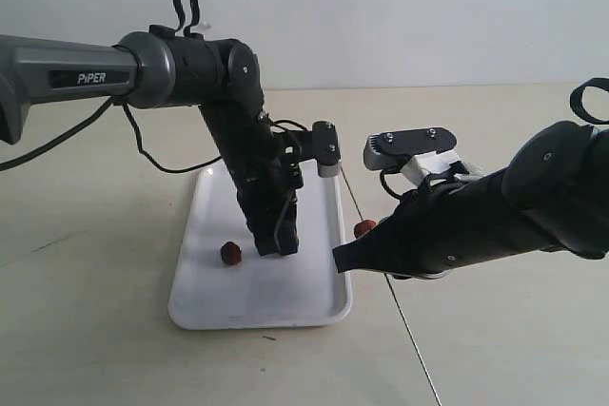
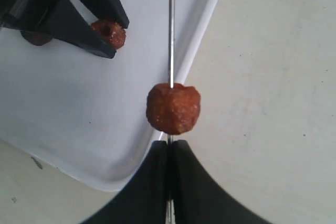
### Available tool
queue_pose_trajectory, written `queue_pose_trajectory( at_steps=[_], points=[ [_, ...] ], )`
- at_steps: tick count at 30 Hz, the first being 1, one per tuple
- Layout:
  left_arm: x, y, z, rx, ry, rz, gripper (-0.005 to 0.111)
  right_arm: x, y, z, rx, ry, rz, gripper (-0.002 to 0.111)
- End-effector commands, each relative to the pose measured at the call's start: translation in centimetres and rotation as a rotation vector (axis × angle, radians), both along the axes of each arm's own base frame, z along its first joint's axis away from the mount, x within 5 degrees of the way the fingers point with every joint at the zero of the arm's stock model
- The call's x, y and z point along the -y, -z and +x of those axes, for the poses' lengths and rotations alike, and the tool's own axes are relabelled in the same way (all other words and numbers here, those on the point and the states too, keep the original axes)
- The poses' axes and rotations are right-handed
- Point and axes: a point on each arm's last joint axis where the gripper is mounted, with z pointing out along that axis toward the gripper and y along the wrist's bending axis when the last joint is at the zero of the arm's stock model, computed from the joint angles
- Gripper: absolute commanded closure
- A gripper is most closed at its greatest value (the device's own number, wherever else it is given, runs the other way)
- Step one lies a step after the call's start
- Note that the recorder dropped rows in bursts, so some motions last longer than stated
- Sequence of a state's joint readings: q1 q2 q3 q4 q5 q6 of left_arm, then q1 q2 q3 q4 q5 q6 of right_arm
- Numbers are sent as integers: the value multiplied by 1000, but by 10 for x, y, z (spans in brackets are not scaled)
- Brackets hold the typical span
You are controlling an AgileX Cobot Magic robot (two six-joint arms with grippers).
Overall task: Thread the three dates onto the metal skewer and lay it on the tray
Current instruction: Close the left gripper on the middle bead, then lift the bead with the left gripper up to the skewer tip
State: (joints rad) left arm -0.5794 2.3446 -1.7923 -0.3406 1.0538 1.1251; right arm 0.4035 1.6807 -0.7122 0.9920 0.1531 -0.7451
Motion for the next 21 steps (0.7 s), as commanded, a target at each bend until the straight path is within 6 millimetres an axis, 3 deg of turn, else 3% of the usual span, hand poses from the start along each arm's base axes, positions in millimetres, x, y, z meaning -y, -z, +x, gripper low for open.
queue_pose_trajectory(
  at_steps=[1,5,10,15,21],
  points=[
    [2,2,-1,-2,-7,-2,88,3,-1,0,10,5,-8,108],
    [0,-9,0,13,-16,-15,88,3,-1,0,12,6,-9,108],
    [-5,-49,4,67,-82,-100,88,3,-1,0,12,6,-9,108],
    [-20,-102,15,47,-259,-365,88,2,-1,0,9,4,-7,108],
    [-51,-134,35,-115,-478,-657,88,2,0,-1,-1,5,1,108]
  ],
)
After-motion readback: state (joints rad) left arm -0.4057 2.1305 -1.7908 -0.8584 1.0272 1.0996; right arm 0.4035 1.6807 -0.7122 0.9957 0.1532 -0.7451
